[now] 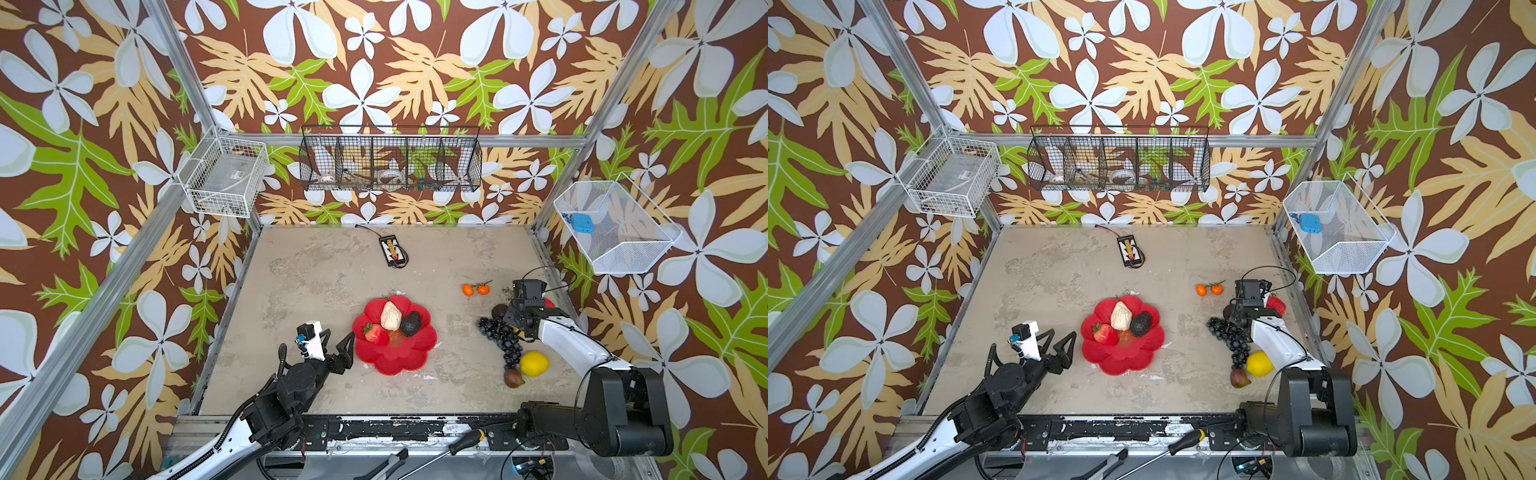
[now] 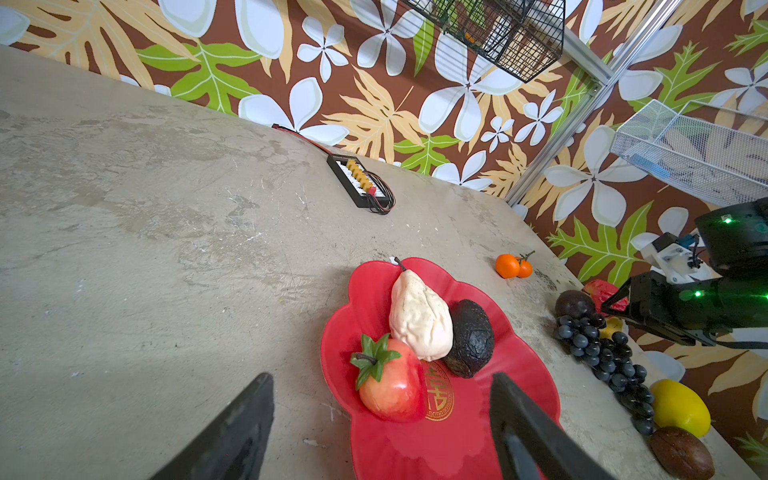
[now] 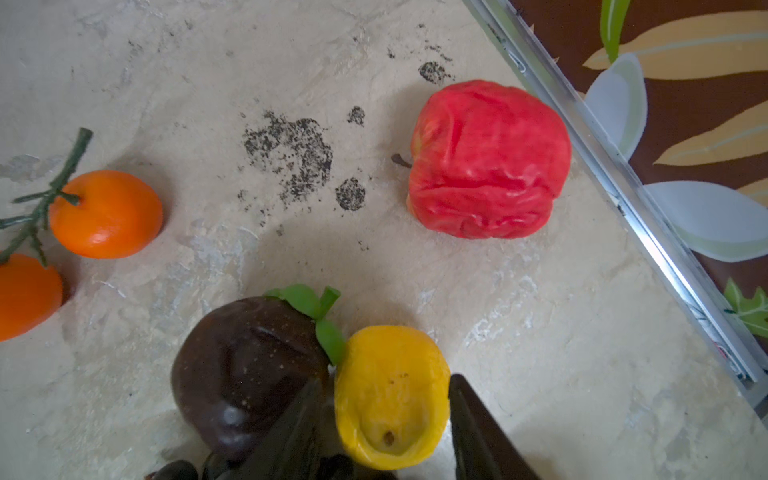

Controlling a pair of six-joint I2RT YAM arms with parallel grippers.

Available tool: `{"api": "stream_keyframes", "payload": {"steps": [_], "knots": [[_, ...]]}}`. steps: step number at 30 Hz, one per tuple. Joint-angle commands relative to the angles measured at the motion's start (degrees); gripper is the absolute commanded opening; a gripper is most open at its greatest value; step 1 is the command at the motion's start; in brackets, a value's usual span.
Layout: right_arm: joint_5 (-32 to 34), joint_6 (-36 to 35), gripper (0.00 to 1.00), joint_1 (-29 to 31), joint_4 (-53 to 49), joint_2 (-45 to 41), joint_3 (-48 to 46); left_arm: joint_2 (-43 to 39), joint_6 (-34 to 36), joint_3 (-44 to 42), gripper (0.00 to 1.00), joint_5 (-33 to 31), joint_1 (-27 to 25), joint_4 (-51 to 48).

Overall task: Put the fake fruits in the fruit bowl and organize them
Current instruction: 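Lower the right gripper and grasp the small yellow pear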

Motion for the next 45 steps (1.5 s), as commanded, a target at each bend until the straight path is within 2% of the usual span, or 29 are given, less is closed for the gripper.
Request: {"api": "stream_keyframes", "payload": {"steps": [1,12,19,22,29,32,36,45], "knots": [[1.2,-0.88,0.46,-0.43,1.82,0.6,-0.31,0.0,-0.07,-0.02,0.82,-0.04,0.05,0.79],[1.82,-1.66,0.28,-0.59,1.33,3.0,0.46,0.17,0.01,-0.02,0.83,0.0,0.05,0.96],[2.03,-1.56,0.27,-0.63,1.34,3.0,-0.29,0.26,0.01,-0.02,0.84,0.05,0.05,1.05],[2.41,-1.29,0.31,-0.61,1.23,2.57,-0.87,0.44,0.01,-0.02,0.84,0.05,0.05,1.14],[2.88,-1.06,0.33,-0.53,1.14,1.51,-1.97,0.65,0.01,-0.03,0.84,0.07,0.1,1.34],[3.18,-1.05,0.31,-0.54,1.14,1.33,-2.12,0.7,0.01,-0.02,0.84,0.14,0.06,1.41],[3.52,-1.18,0.24,-0.46,0.99,0.48,-2.0,0.7,0.1,-0.02,0.84,0.1,0.06,1.41],[4.75,-1.21,0.23,0.31,-0.02,-1.19,-1.55,0.76,0.1,-0.11,0.84,0.19,0.09,1.5]]}}
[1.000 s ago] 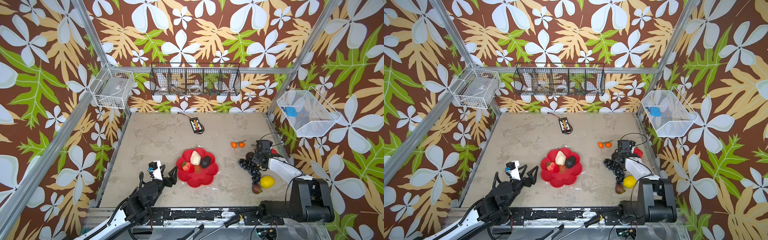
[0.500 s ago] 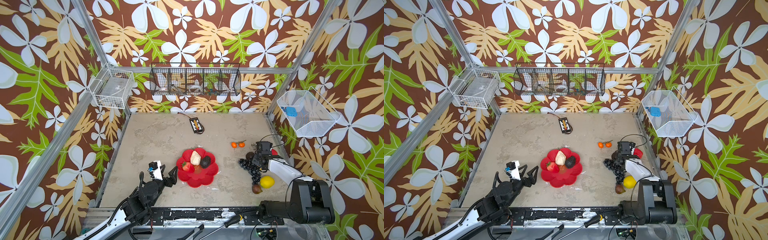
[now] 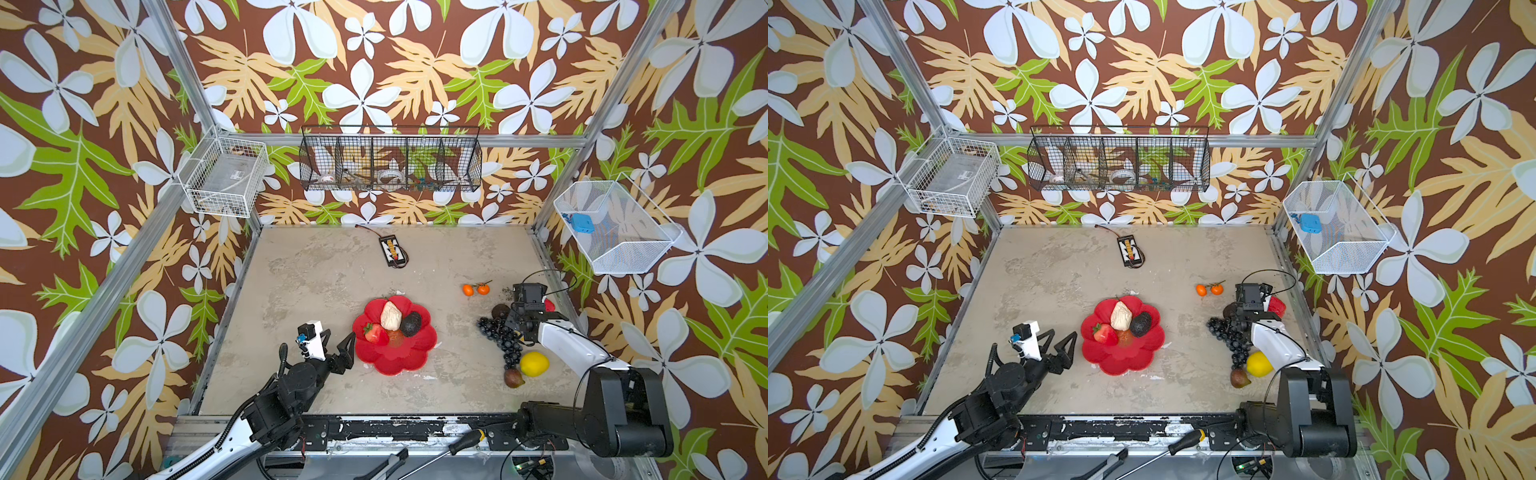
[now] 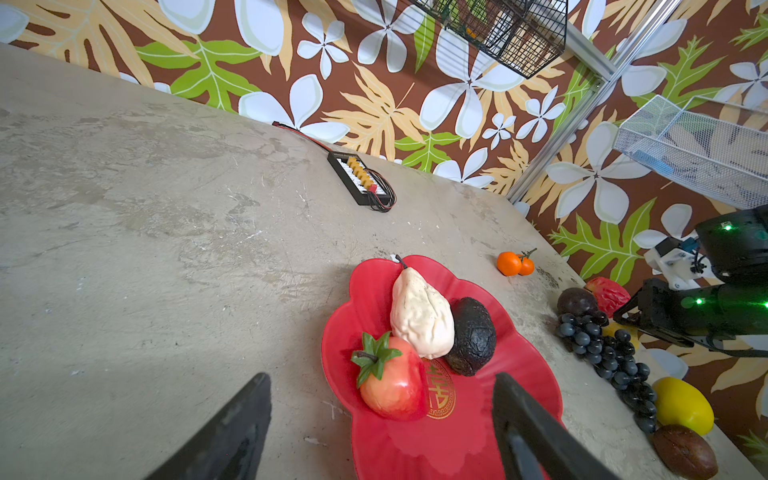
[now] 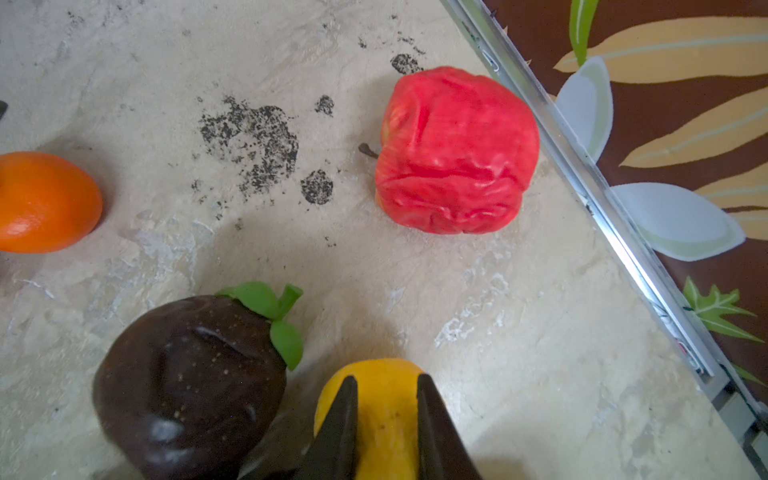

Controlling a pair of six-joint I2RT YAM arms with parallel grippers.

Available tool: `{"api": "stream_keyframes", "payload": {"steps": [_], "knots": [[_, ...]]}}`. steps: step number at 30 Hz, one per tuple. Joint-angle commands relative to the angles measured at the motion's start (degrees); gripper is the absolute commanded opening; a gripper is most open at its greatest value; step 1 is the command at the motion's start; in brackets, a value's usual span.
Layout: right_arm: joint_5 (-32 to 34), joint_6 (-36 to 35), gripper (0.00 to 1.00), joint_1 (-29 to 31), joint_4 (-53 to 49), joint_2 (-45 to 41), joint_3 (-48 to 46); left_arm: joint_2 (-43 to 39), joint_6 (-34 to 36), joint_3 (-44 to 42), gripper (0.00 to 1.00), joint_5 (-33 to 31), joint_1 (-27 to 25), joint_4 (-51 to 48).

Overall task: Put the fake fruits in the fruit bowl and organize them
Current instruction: 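Lower the right gripper and grasp the small yellow pear, then carry the yellow pear over the red bowl with the right gripper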

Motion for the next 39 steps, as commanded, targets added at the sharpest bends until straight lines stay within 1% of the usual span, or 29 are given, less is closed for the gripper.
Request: {"api": "stream_keyframes", "payload": {"steps": [1,7,10,13,16,19,22,24,26,30,33,39], "knots": [[1.89,0.51,0.23,0.53,-1.43,-0.58,0.62,0.09,0.1,-0.11,0.84,0.1,0.05,1.28],[4.54,0.82,0.23,3.9,-5.81,-3.51,4.43,0.1,0.19,-0.11,0.84,-0.08,0.05,1.33],[4.57,0.77,0.23,4.64,-8.41,-5.73,6.72,0.17,0.19,-0.11,0.84,-0.25,0.07,1.36],[2.87,0.16,0.23,5.13,-9.97,-8.03,8.56,0.09,0.19,-0.11,0.84,-0.43,0.05,1.36],[3.42,0.21,0.23,8.55,-12.31,-9.4,10.97,0.09,0.19,-0.11,0.84,-0.75,0.07,1.36],[5.06,1.65,0.23,15.82,-13.67,-10.7,12.78,0.11,0.19,-0.11,0.84,-0.87,0.05,1.45],[5.79,5.11,0.23,25.5,-14.99,-9.63,15.11,0.09,0.19,-0.13,0.84,-1.18,0.05,1.43],[7.04,8.14,0.23,33.32,-16.25,-6.87,17.52,0.1,0.19,-0.19,0.84,-1.38,0.08,1.45],[7.03,10.6,0.23,39.92,-16.35,-3.27,19.88,0.12,0.19,-0.2,0.84,-1.49,0.09,1.39],[6.58,14.62,0.23,51.51,-14.32,4.35,24.12,-0.13,0.19,-0.18,0.84,-1.54,0.1,1.23],[5.49,15.59,0.23,57.37,-12.89,9.99,27.63,-0.47,0.19,-0.2,0.84,-1.66,0.12,1.04],[4.62,16.07,0.23,65.29,-10.81,18.83,31.82,-1.02,0.1,-0.29,0.84,-1.93,0.09,0.66]]}}
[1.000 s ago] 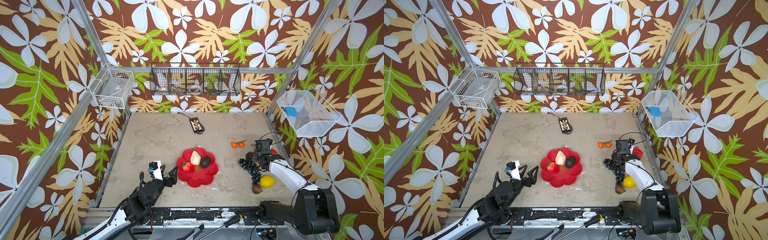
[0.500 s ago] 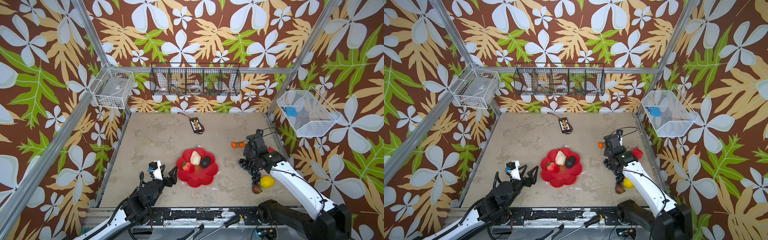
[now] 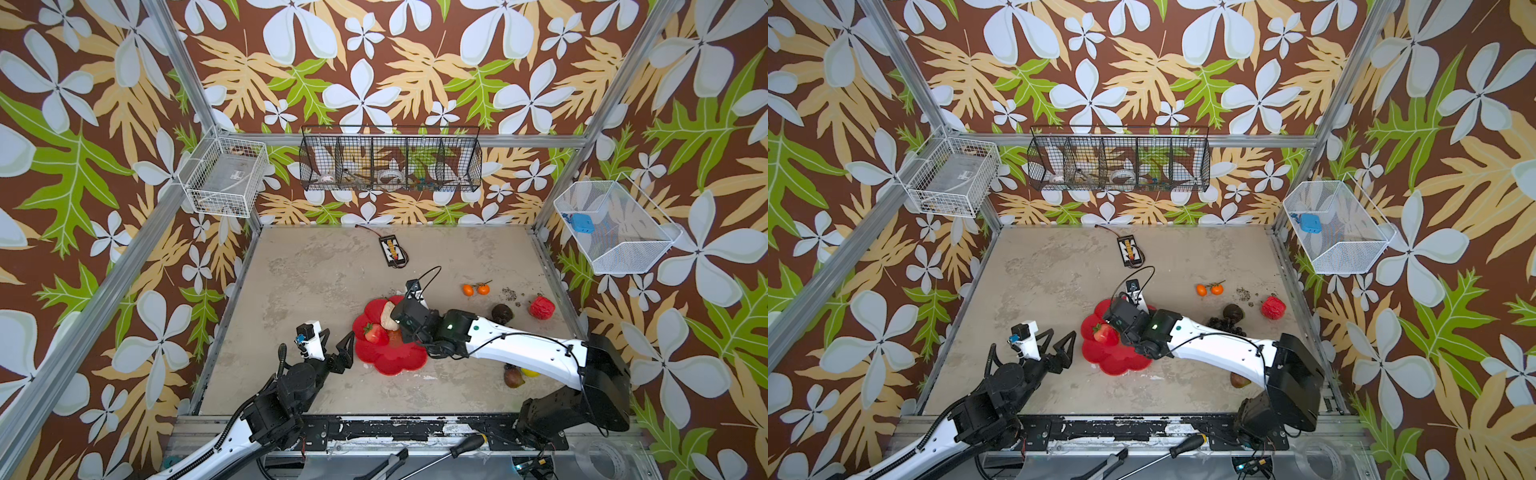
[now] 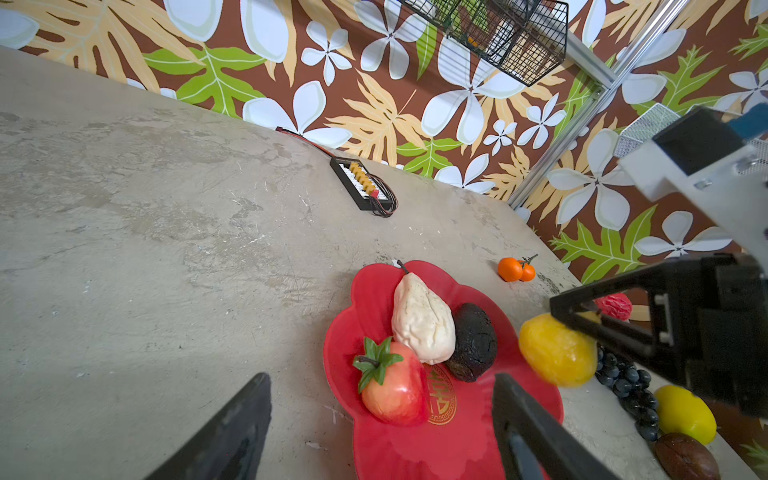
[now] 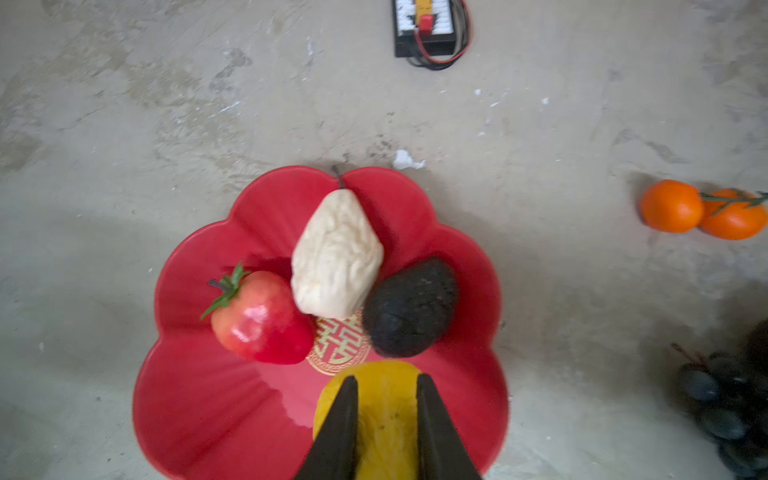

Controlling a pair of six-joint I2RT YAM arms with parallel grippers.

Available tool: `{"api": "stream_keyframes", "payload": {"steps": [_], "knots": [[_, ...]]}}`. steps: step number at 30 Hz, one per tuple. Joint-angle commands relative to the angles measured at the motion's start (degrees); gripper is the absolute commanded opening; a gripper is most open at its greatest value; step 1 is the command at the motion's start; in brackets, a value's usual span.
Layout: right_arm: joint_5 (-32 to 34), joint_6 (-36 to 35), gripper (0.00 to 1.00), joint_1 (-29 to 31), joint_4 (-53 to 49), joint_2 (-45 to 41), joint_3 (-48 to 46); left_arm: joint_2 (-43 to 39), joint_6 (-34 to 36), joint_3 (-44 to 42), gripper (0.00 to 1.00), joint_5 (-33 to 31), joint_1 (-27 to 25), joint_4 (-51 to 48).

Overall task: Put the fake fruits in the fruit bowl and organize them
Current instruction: 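Carry the yellow pear over the red bowl with the right gripper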

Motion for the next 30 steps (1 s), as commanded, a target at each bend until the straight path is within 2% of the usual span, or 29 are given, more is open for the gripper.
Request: {"api": "stream_keyframes", "payload": {"steps": [1,7,30], "knots": [[-0.01,1.4,0.23,2.79,1.12,3.34,1.34,-0.3,0.08,-0.26,0.84,-1.16,0.05,0.66],[-1.3,1.36,0.23,3.88,4.62,7.39,-0.11,-0.31,0.07,-0.26,0.84,-1.16,0.11,0.66],[3.72,-0.41,0.23,3.9,8.97,17.26,2.59,-0.23,0.08,-0.37,0.84,-0.9,0.13,0.93]]}}
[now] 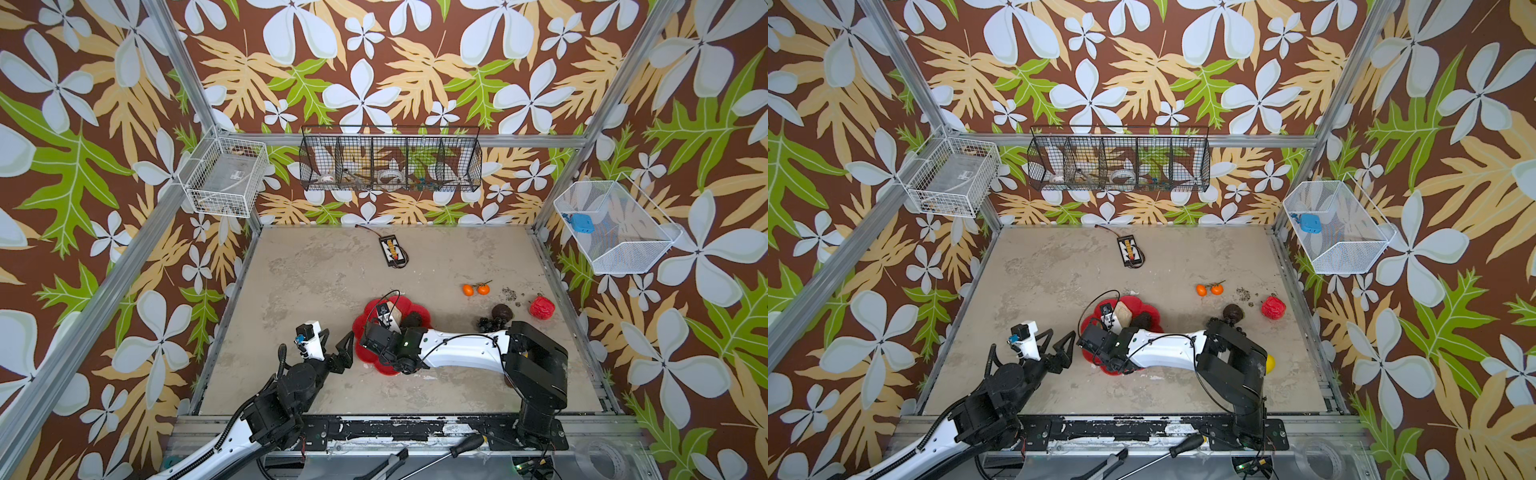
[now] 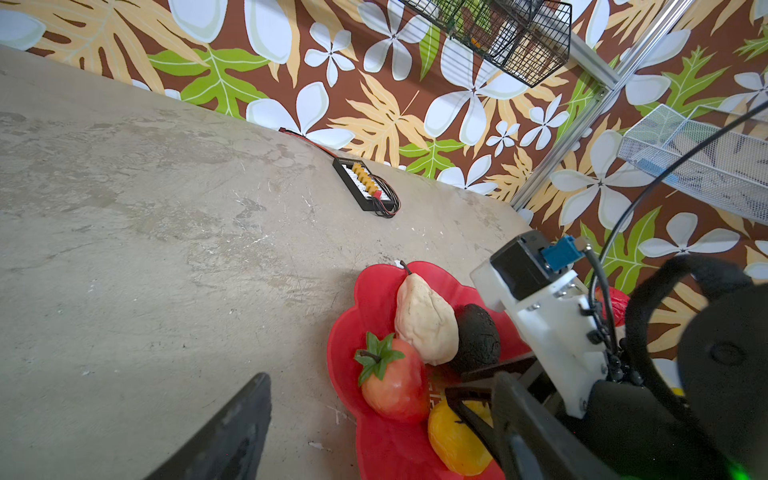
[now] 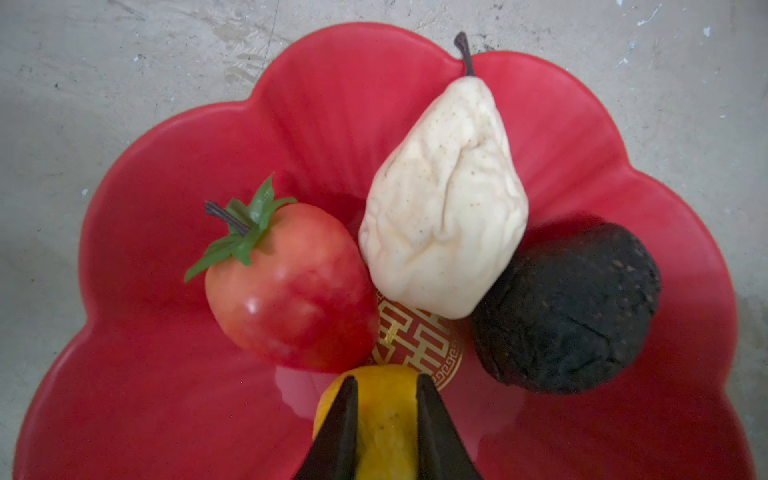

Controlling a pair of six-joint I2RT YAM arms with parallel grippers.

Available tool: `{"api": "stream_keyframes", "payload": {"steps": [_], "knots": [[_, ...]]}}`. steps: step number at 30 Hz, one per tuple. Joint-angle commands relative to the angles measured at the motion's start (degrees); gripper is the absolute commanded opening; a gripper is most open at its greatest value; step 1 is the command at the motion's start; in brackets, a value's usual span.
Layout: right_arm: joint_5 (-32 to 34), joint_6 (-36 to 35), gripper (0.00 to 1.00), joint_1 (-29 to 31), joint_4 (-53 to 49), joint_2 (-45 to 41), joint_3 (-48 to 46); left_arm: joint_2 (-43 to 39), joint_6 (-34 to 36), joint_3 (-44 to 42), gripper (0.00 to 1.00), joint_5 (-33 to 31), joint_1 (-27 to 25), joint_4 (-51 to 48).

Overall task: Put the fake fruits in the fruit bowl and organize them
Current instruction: 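Carry the yellow pear over the red bowl with the right gripper, then lower the yellow pear into the bowl and open the right gripper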

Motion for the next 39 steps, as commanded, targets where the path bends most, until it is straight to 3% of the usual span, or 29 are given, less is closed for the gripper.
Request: {"api": "stream_keyframes", "payload": {"steps": [1,19,27,39], "knots": [[1.78,-0.66,0.23,0.04,1.51,1.28,1.39,-0.02,0.02,-0.07,0.84,-0.52,0.03,0.9],[4.14,-2.01,0.27,0.03,2.53,4.33,4.46,0.68,0.27,-0.16,0.84,-0.35,0.06,1.61],[4.22,-2.17,0.49,0.05,2.68,2.34,3.17,1.01,0.43,-0.33,0.84,-0.22,0.07,2.02],[3.86,-3.23,0.72,0.05,2.9,-1.1,2.45,1.25,0.64,-0.24,0.84,0.07,0.07,2.13]]}}
